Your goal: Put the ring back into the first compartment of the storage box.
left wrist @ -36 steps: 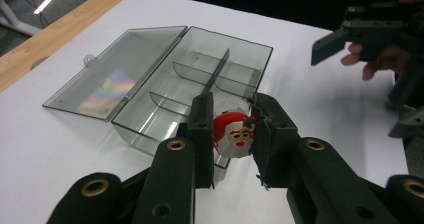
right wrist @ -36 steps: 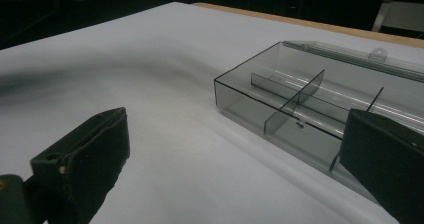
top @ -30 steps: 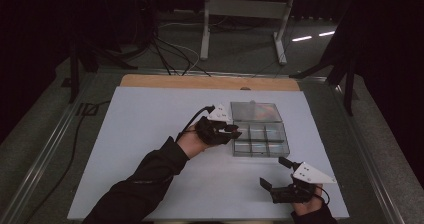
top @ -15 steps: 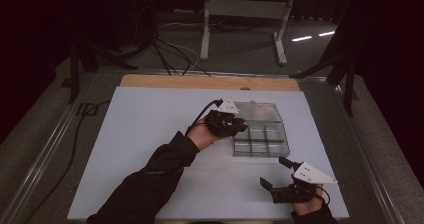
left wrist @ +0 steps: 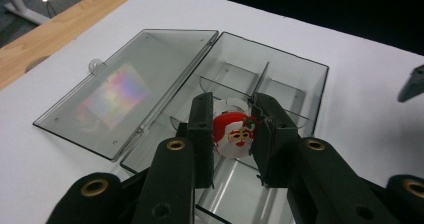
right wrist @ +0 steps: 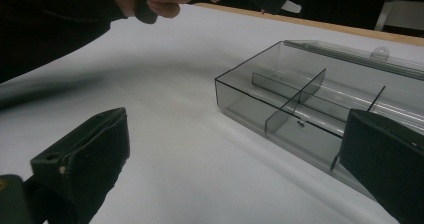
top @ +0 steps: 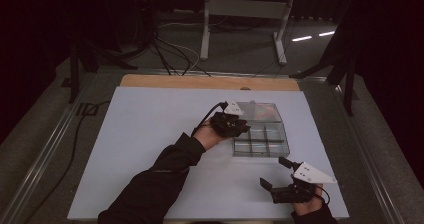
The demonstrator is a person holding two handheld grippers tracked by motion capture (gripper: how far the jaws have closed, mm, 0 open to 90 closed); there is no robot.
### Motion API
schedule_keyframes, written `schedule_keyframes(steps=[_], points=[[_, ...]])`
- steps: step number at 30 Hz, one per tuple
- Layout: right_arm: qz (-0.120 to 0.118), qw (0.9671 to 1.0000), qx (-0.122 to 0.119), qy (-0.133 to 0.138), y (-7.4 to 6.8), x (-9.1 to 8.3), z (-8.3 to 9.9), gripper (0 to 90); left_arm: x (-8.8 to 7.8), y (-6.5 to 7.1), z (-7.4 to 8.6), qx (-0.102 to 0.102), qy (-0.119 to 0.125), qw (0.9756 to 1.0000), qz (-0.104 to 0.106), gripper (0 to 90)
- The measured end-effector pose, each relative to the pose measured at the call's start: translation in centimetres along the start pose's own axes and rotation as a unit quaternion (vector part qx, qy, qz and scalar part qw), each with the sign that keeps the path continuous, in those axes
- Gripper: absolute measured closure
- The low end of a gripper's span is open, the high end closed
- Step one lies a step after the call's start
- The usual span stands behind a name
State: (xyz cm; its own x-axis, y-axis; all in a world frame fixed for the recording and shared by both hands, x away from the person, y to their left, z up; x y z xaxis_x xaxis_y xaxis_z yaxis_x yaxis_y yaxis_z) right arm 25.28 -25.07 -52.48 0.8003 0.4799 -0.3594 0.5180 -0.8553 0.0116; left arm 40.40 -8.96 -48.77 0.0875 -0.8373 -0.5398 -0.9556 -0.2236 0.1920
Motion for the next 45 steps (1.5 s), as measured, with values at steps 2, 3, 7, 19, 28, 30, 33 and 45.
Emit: schedule_keyframes(steps=[2,3,7,19,28,30,33,45], points=[[-0.001,1.0000,0.001,0.000,0.0,0.0,0.0,0.0,0.3,-0.3,0.2,-0.005,-0.001,1.0000,-0.003,73.2],[0.000,1.0000,0.001,0.000,0.0,0.0,0.0,0.0,0.4,-0.4,0.3,-0.007,-0.002,1.0000,-0.002,73.2],[0.000,1.0000,0.003,0.000,0.0,0.0,0.0,0.0,1.0,-0.9,0.7,-0.012,-0.007,0.9999,-0.003,73.2],[-0.001,1.0000,0.004,0.001,0.0,-0.1,0.0,0.0,2.4,-2.0,1.7,-0.021,-0.015,0.9996,-0.011,73.2],[-0.001,1.0000,0.004,0.000,0.0,-0.1,0.0,0.0,3.1,-2.6,2.4,-0.032,-0.022,0.9991,-0.014,73.0],[-0.002,1.0000,0.005,0.000,0.0,-0.1,0.0,0.0,3.2,-2.6,2.5,-0.033,-0.026,0.9990,-0.013,73.0],[-0.002,1.0000,0.003,0.000,0.0,-0.1,0.0,0.0,3.5,-2.7,2.7,-0.036,-0.030,0.9989,-0.009,73.0],[-0.003,1.0000,0.007,-0.001,0.0,-0.1,0.0,0.0,4.3,-2.9,3.1,-0.054,-0.043,0.9975,-0.015,72.1]])
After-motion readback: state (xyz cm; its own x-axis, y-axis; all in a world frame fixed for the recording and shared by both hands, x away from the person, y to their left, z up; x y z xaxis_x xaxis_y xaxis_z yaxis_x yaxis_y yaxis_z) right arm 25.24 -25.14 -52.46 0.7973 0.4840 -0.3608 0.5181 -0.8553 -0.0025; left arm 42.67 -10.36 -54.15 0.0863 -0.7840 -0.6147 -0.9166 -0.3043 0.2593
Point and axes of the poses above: each handheld gripper's, and its own axes: x roughly forward along the jaws, z roughly out of its underside, y roughly to its right, the point moved 6 cm from there along x, roughly forward along the jaws, and after that the axes turned 13 degrees about z, right-handed, at the moved point
